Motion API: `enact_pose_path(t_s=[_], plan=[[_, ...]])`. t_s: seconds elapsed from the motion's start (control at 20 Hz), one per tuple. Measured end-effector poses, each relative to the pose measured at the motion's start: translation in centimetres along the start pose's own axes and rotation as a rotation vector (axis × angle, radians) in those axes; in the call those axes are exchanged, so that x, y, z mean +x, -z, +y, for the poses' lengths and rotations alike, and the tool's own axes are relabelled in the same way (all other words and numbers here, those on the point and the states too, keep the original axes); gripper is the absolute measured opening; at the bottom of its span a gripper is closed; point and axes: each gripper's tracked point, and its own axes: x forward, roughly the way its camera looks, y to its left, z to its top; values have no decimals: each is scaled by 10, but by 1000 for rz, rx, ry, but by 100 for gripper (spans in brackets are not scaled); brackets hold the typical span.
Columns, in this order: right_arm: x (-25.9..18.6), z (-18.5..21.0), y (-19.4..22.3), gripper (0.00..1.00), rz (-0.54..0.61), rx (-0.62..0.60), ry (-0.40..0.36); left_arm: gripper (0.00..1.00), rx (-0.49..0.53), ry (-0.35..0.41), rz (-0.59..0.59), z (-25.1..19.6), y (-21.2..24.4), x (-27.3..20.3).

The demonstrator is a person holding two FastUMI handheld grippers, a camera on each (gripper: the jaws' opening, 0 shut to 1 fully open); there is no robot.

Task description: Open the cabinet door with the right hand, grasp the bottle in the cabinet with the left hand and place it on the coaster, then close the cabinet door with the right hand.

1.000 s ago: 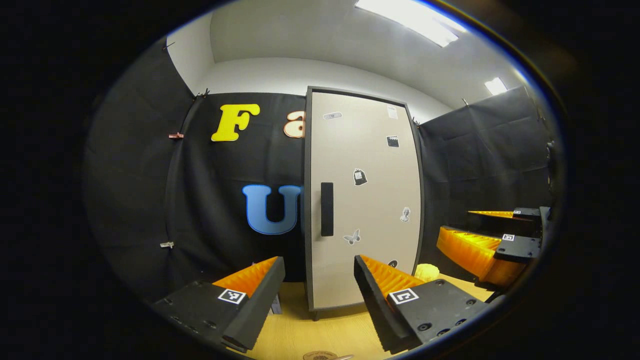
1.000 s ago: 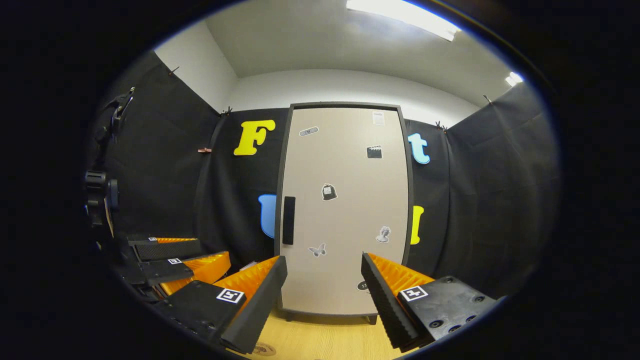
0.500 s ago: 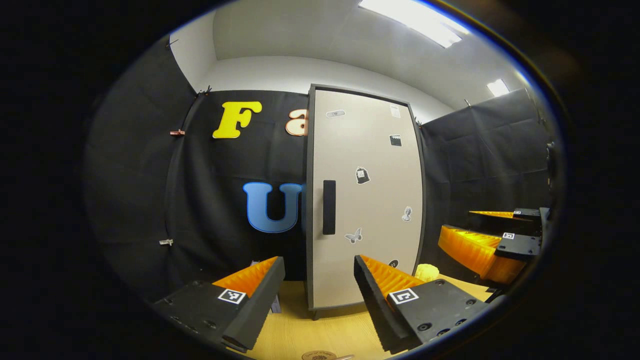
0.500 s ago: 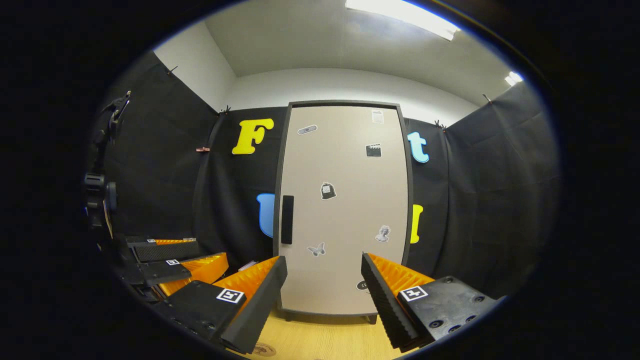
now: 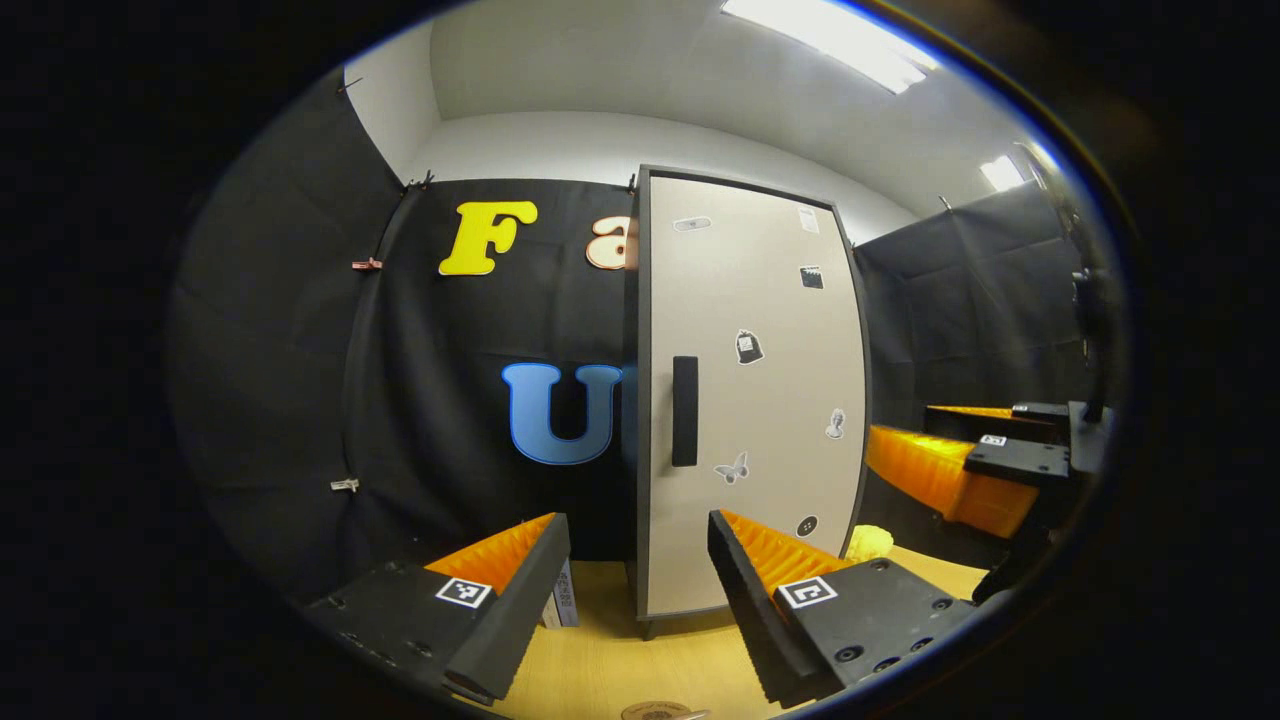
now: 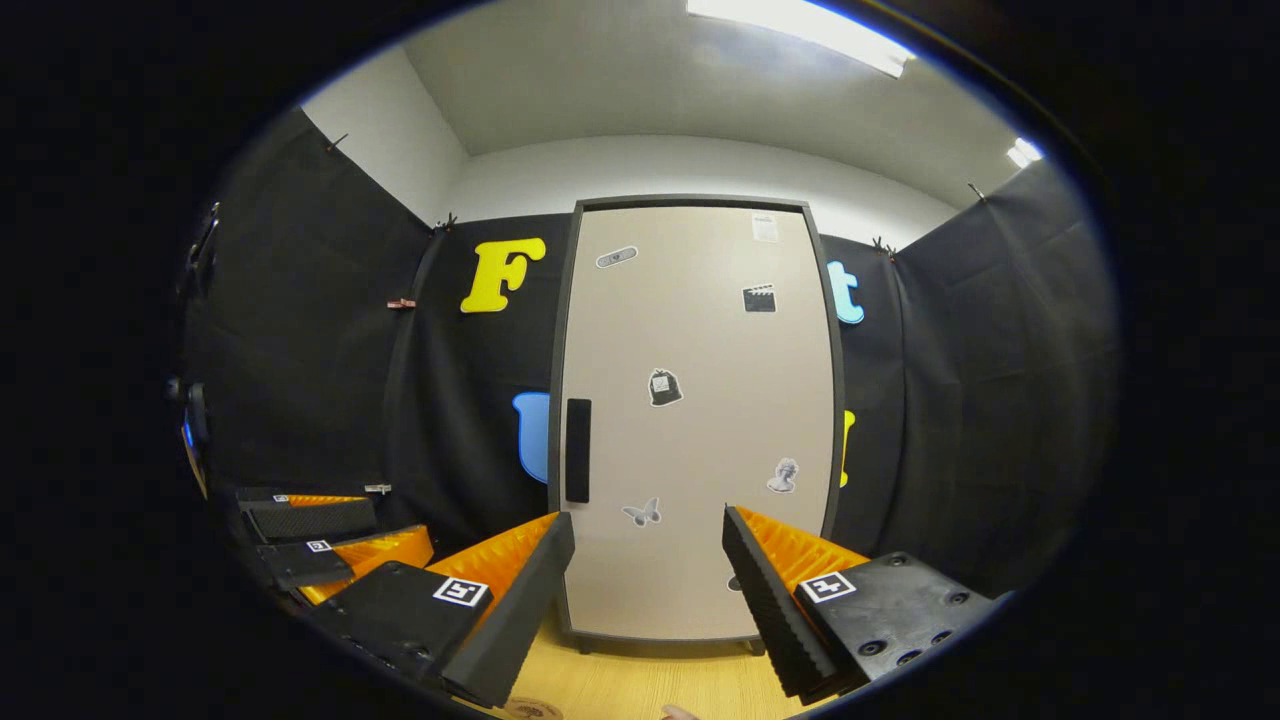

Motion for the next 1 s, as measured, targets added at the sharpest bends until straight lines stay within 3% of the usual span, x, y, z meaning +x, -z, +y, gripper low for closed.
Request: enact_pose_path(t_s=[0.3, 0.8, 1.0], plan=[[45, 35, -6, 96, -31, 22, -74, 88, 14, -37, 29, 27, 10, -4], [136, 71, 21, 96, 5, 11, -81, 85, -3, -153, 85, 82, 36, -8], [173, 74, 35, 94, 12, 9, -47, 88, -23, -201, 104, 102, 45, -8]])
